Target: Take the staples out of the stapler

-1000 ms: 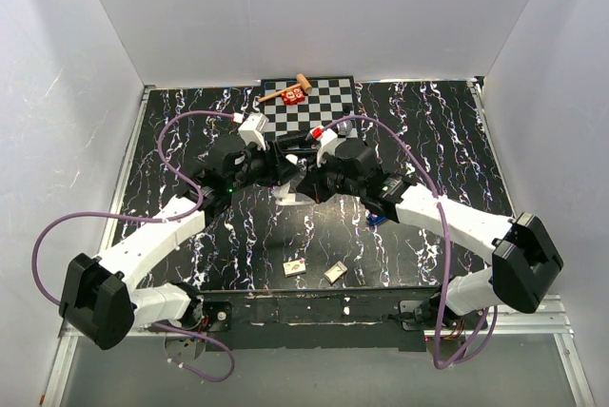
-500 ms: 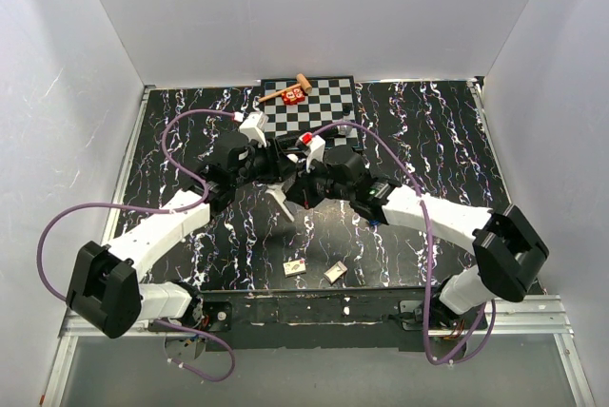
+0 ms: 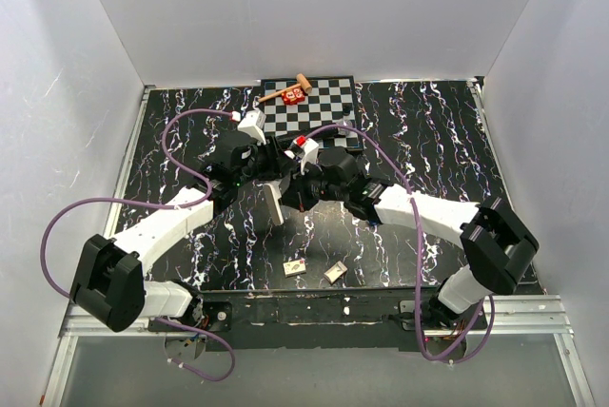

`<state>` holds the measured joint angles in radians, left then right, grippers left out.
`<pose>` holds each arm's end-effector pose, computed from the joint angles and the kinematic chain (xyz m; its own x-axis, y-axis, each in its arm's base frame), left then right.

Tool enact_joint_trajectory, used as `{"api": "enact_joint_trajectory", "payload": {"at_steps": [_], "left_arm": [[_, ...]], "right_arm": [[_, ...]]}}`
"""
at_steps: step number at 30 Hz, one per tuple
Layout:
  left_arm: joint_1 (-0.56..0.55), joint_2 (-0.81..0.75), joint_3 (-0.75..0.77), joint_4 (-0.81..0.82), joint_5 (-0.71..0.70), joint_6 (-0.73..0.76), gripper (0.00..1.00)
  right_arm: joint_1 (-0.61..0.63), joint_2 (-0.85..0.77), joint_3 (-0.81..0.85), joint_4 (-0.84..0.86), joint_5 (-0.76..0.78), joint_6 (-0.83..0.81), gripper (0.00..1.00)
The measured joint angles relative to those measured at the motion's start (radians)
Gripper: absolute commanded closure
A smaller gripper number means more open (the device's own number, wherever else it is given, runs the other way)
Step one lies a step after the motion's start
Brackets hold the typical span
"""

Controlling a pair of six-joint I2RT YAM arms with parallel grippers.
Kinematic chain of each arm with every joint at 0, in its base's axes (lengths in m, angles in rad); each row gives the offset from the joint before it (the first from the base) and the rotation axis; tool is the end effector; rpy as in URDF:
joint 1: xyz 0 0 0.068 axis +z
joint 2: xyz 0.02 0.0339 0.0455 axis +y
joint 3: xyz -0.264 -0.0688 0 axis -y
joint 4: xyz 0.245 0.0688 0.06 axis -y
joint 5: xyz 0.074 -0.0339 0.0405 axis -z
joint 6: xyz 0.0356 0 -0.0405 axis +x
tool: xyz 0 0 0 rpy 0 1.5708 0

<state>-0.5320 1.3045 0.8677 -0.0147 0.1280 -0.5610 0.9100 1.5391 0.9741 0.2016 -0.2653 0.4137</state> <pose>0.2530 -0.1542 0.2712 -0.6387 -0.2364 -0.7322 0.3098 0.7922 -0.5259 0.2086 0.2836 0.2584 -0.5665 -0.0966 -0.8184 -0.7476 0.4780 0.4611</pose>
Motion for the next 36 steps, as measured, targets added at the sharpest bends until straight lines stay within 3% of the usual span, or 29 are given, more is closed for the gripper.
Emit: {"api": "enact_joint_trajectory", "payload": {"at_steps": [25, 36], "left_arm": [[0.000, -0.004, 0.018, -0.034, -0.061, 0.063, 1.00], [0.000, -0.123, 0.039, -0.072, -0.027, 0.076, 1.00]], "right_arm": [[-0.004, 0.002, 0.024, -0.028, -0.007, -0.028, 0.99], [0.019, -0.132, 0.027, -0.096, 0.005, -0.054, 0.99]]}}
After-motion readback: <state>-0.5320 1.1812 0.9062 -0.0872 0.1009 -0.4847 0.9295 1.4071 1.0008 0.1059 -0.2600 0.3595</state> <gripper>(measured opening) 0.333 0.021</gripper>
